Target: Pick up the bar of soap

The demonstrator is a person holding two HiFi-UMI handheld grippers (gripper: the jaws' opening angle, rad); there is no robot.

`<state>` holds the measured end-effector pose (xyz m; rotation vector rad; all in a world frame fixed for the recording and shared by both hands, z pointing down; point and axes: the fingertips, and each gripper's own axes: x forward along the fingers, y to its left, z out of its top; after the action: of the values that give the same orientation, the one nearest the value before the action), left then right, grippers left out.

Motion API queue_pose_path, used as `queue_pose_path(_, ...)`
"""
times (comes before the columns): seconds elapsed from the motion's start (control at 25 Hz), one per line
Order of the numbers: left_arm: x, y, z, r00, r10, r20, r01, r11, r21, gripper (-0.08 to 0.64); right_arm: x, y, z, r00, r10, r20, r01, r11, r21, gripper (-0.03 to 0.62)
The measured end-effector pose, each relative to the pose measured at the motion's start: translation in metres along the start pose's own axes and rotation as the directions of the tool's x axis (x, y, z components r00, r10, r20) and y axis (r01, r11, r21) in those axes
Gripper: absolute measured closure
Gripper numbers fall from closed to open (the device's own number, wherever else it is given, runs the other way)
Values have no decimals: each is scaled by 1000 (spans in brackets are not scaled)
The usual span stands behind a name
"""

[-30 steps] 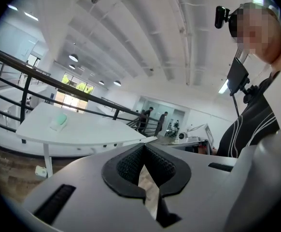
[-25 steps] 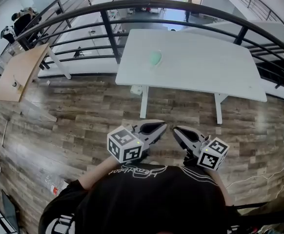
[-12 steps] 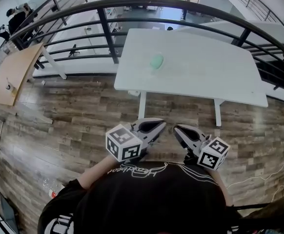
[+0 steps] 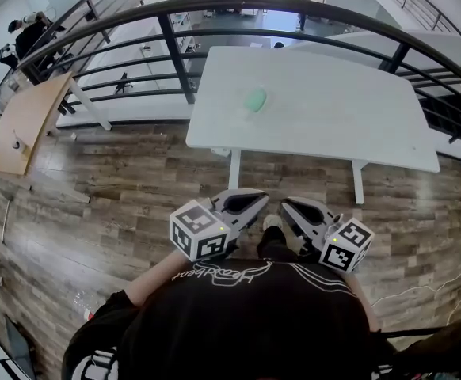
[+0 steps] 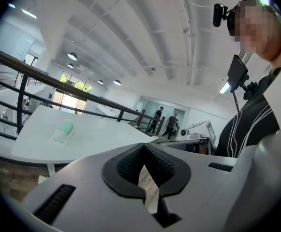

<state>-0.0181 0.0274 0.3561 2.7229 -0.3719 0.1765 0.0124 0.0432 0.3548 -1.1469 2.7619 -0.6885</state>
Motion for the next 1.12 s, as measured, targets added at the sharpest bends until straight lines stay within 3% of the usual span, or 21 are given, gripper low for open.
queue_pose_path(0.72,58,96,25,994,110,-28,-110,994,-16,552,55,-100,38,998,48,-30,-48,999,2,572)
queue_pose_path(0.92,95,147,45,989,141,-43,-142,989,-38,552,82,-160,62,997,65,-40,-64,998,26,572)
queue_pose_path(1.12,116,179,48,985,163,-62,-166,984,-63,552,103,-191,66,993,102,-56,-98,993,66,572)
